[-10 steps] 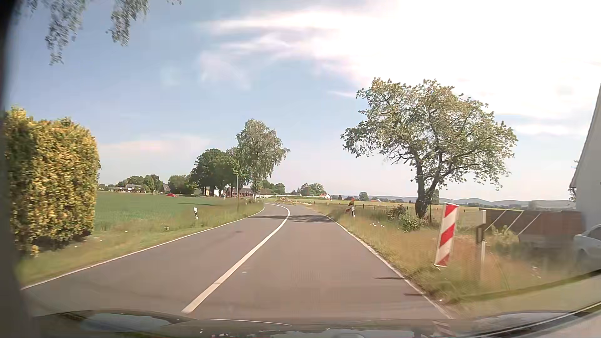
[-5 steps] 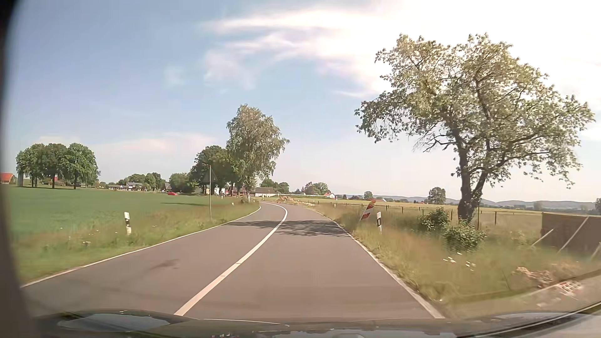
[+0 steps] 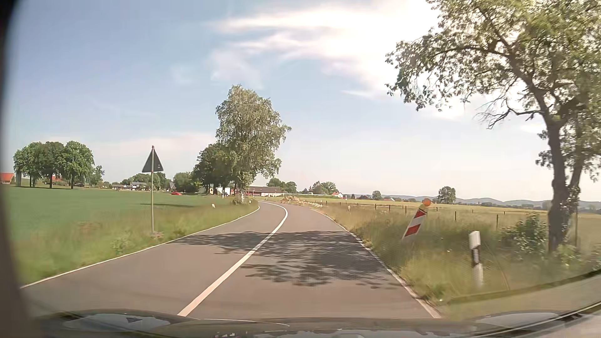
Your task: Follow the waypoints while adhering to traffic rules and regulations
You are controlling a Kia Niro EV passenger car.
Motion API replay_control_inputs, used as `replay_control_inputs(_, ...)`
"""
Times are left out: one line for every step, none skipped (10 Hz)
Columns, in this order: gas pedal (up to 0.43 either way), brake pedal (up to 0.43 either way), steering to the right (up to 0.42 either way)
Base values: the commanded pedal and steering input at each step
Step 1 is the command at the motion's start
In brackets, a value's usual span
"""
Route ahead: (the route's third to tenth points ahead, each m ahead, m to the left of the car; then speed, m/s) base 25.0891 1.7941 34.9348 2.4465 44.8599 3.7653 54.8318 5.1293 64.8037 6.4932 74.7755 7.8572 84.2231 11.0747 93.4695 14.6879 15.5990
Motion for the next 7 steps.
replay_control_inputs(0.138, 0.000, -0.015)
replay_control_inputs(0.130, 0.000, -0.015)
replay_control_inputs(0.130, 0.000, -0.015)
replay_control_inputs(0.118, 0.000, -0.015)
replay_control_inputs(0.118, 0.000, -0.015)
replay_control_inputs(0.110, 0.000, -0.015)
replay_control_inputs(0.098, 0.000, -0.015)
